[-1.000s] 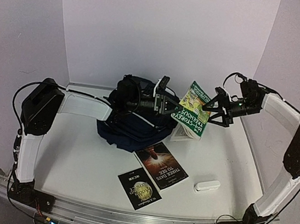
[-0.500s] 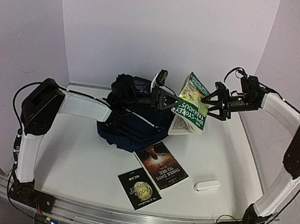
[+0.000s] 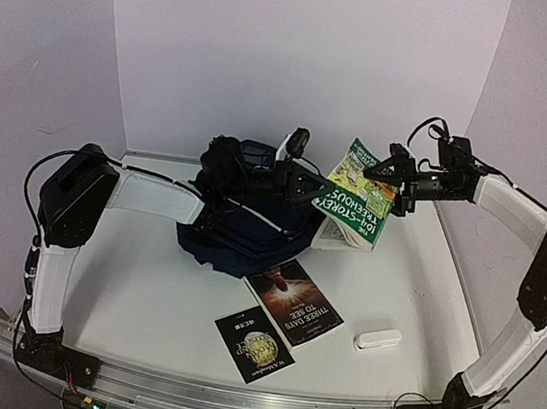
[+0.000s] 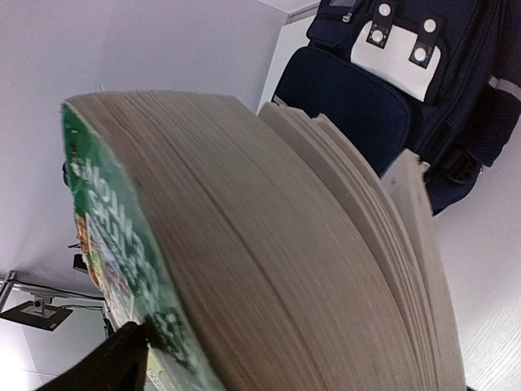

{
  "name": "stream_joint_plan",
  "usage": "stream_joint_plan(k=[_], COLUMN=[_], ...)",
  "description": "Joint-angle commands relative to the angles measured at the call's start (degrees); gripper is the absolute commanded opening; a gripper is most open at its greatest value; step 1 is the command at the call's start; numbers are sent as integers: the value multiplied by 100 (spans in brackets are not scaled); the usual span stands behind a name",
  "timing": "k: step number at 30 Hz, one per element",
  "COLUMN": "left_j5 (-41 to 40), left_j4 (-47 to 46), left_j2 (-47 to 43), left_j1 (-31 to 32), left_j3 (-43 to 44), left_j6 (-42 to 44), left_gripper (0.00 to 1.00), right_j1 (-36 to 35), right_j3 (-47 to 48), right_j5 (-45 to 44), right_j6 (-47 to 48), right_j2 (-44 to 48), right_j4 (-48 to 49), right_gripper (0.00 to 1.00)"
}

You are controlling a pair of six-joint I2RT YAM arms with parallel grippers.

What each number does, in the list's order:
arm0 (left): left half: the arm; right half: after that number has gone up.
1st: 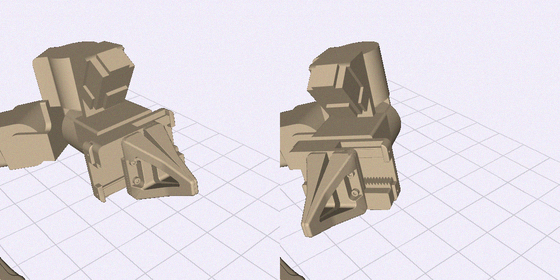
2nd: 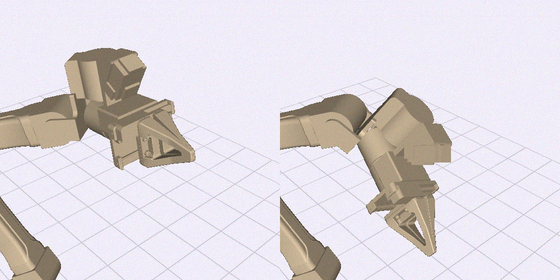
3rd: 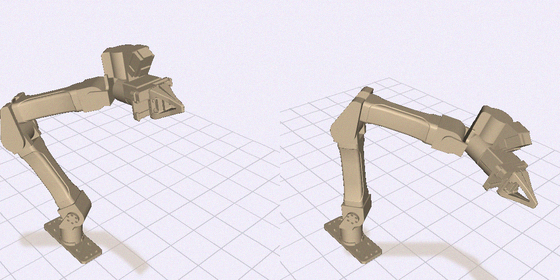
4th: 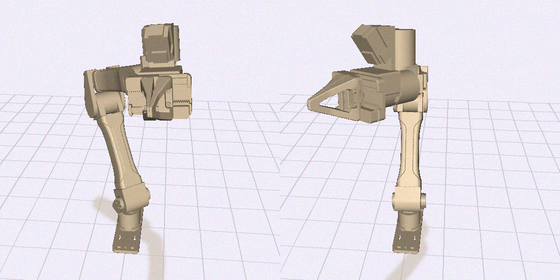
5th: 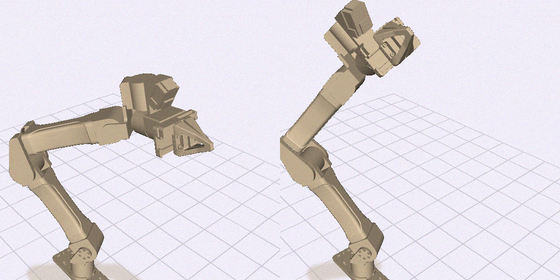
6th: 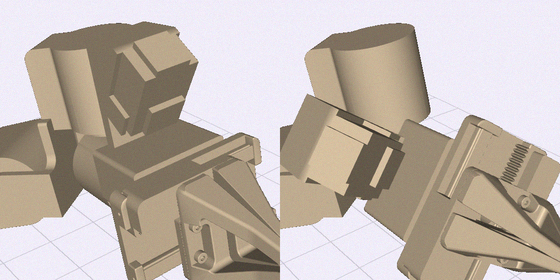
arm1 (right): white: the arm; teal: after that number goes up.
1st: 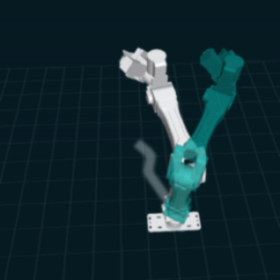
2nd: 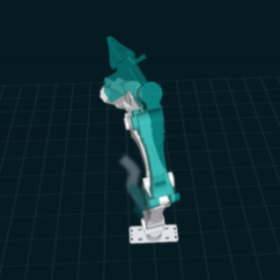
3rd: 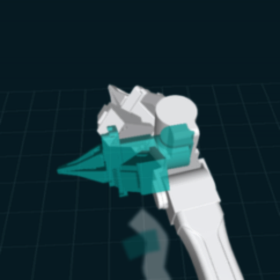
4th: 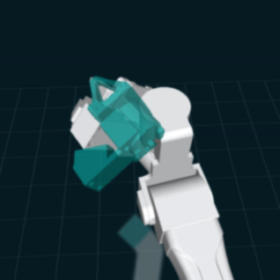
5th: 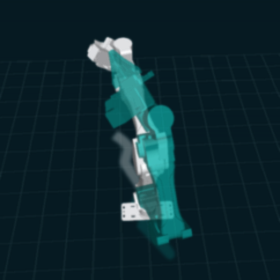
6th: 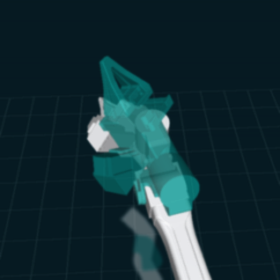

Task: Pack the student bag
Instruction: Pick up the book from the center of the board.

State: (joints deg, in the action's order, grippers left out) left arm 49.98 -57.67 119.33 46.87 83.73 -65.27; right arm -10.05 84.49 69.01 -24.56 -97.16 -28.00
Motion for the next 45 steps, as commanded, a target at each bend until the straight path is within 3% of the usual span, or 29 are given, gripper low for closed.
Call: stream_joint_plan(k=[1, 11, 15, 18, 24, 27, 32, 33, 39, 45], left_j5=[23, -1442, -2058, -2307, -2404, -2520, -2999, -3086, -3215, -3100], left_j4=[-538, 469, 864, 1095, 1439, 1271, 962, 947, 284, -1773], left_j2=[-191, -530, -818, -993, -1060, -1108, -1429, -1521, -1365, -301], left_j1=[48, -54, -63, -72, -72, -73, -72, -73, 127, 241], left_j3=[11, -591, -843, -943, -828, -976, -1565, -1659, -2155, -1963], left_j6=[134, 505, 682, 818, 913, 858, 780, 761, 217, -898], left_gripper=[0, 14, 33, 39, 42, 58, 95, 99, 100, 100], right_j1=[-88, -90, -88, -87, -90, -89, -91, -87, -86, -91], right_j3=[-44, 182, 228, 248, 214, 265, 383, 410, 465, 318], right_j5=[200, -155, -260, -338, -356, -421, -540, -560, -711, -713], right_j6=[-234, -459, -581, -702, -969, -1002, -1062, -1087, -1456, -2064], right_j2=[421, 592, 576, 591, 584, 578, 522, 506, 408, 364], right_j4=[534, 702, 802, 958, 1274, 1296, 1328, 1348, 1758, 2482], right_gripper=[76, 28, 14, 5, 0, 0, 0, 0, 0, 0])
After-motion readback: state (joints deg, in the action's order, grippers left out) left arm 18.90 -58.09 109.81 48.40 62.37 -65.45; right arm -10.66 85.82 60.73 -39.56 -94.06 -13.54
